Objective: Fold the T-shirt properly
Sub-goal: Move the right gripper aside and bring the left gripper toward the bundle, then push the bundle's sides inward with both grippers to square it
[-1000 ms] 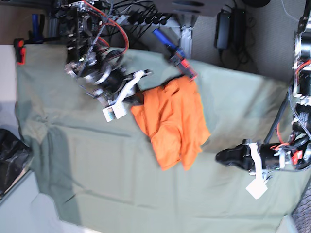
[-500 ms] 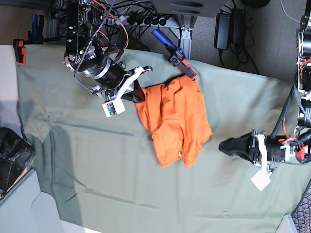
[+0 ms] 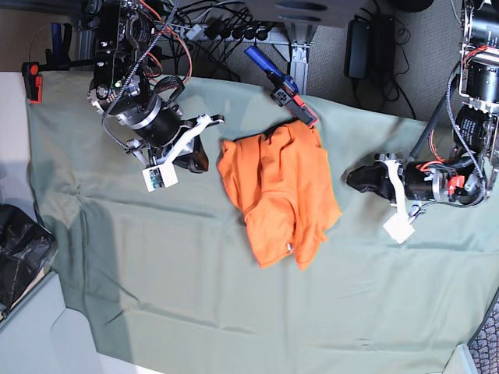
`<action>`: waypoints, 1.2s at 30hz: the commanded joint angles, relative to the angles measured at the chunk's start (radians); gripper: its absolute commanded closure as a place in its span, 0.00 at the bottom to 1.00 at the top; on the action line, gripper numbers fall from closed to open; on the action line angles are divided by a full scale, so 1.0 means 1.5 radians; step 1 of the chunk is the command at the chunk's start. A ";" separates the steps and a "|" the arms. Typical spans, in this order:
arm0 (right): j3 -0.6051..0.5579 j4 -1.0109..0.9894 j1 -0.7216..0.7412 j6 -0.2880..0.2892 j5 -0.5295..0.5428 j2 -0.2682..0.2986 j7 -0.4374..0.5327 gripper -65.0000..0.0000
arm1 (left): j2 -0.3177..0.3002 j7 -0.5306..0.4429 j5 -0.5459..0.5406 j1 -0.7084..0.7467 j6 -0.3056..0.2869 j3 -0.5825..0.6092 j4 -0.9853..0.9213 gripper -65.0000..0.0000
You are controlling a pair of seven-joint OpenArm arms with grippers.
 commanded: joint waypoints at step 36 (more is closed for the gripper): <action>0.005 0.013 0.021 0.072 0.039 0.005 0.016 1.00 | 0.052 -0.096 0.049 -0.383 -0.004 0.100 -0.384 1.00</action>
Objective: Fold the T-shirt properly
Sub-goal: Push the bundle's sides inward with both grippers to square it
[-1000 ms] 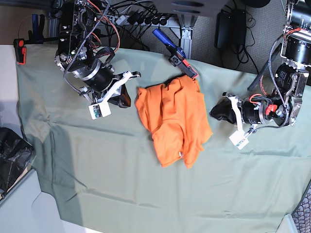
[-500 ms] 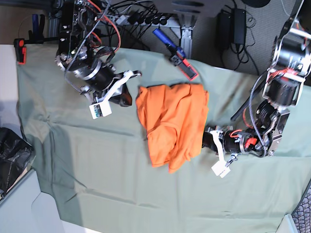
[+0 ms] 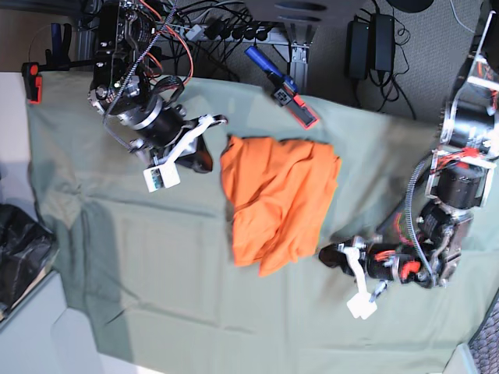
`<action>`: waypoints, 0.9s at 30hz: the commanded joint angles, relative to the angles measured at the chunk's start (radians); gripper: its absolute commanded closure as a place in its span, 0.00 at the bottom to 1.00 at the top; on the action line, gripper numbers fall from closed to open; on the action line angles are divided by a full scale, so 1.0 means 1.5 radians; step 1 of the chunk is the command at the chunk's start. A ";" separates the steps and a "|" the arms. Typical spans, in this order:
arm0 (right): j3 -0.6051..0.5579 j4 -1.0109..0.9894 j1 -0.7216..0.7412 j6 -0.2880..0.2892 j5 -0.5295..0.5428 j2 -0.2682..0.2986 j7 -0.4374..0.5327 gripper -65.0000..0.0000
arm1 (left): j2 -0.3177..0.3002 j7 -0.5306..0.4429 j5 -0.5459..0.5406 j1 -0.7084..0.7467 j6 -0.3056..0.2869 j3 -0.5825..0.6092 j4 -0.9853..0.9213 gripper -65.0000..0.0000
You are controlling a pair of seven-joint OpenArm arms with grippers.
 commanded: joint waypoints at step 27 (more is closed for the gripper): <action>-0.082 -0.169 0.228 0.075 -0.004 -0.098 0.048 1.00 | 0.033 -0.049 0.101 0.065 -0.002 0.110 0.194 1.00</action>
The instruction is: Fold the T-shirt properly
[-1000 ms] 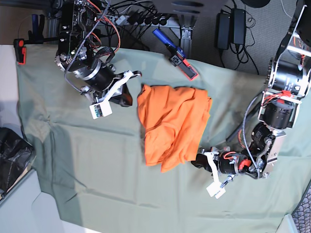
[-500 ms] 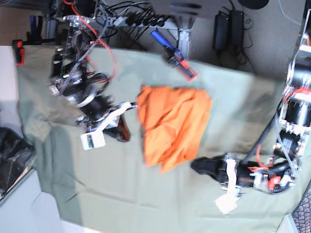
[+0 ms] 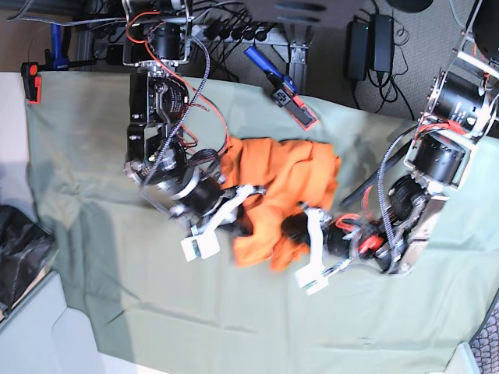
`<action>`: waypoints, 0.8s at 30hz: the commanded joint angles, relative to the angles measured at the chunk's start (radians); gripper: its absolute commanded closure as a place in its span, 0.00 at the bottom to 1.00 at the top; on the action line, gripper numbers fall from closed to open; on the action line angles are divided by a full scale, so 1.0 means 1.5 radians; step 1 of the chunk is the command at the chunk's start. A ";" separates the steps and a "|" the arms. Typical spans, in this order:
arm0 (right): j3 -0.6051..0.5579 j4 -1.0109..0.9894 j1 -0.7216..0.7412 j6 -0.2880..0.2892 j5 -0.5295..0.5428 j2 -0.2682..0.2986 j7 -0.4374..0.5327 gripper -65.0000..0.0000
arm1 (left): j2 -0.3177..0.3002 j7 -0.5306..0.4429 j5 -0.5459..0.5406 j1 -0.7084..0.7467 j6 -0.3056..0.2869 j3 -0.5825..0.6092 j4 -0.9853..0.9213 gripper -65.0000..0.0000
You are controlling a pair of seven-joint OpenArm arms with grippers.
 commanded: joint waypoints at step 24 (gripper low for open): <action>0.098 0.010 0.016 0.072 -0.071 0.033 0.048 1.00 | -0.170 0.094 -0.235 0.026 -0.004 -0.127 0.046 1.00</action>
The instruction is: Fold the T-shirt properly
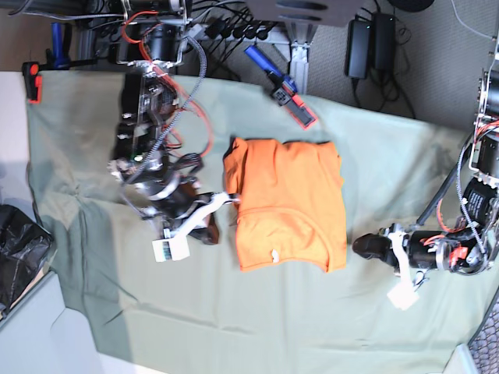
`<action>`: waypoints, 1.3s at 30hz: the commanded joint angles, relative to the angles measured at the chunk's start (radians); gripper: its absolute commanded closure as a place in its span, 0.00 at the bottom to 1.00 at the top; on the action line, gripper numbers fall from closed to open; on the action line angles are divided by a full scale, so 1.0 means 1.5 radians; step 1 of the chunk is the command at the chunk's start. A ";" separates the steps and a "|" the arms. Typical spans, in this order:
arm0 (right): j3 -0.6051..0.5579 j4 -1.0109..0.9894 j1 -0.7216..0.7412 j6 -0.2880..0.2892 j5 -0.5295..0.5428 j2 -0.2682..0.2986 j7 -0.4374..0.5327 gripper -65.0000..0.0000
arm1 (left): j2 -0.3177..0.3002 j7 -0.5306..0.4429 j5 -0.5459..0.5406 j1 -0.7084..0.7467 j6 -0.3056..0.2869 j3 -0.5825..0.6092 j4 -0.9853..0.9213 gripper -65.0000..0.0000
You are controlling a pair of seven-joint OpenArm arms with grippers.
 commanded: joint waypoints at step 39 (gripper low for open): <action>0.248 0.110 -0.714 0.069 0.198 0.170 -0.060 1.00 | -0.014 -0.072 0.189 0.724 -0.006 -0.443 0.245 1.00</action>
